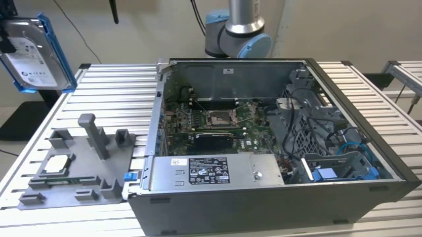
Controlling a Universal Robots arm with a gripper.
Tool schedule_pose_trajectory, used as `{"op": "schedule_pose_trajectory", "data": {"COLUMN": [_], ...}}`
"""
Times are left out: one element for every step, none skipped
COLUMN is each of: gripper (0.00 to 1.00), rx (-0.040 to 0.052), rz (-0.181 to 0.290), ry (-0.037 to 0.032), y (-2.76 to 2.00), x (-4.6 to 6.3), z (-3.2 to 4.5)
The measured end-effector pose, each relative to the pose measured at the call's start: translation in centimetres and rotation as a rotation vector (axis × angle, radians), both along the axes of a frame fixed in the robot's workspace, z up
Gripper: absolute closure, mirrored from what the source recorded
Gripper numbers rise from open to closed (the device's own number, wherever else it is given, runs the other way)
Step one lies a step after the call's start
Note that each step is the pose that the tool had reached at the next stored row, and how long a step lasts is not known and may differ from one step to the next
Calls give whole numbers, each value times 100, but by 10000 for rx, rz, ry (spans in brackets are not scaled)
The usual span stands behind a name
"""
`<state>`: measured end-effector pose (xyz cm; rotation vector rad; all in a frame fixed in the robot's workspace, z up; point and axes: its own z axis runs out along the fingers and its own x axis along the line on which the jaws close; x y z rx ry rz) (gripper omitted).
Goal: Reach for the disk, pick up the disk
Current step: 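Pick up the disk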
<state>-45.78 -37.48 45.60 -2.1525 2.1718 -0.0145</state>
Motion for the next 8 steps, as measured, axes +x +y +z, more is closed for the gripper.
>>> {"op": "schedule_pose_trajectory", "data": {"gripper": [100, 100, 100, 100, 100, 100, 100, 100], "rx": [4, 7, 10, 15, 20, 28, 38, 50], "rz": [0, -1, 0, 0, -1, -1, 0, 0], "ry": [-1, -1, 0, 0, 1, -1, -2, -3], "y": [-1, -3, -5, -6, -7, -8, -10, -11], "x": [0, 0, 0, 0, 0, 0, 0, 0], "z": [45, 90, 135, 177, 214, 250, 280, 308]}}
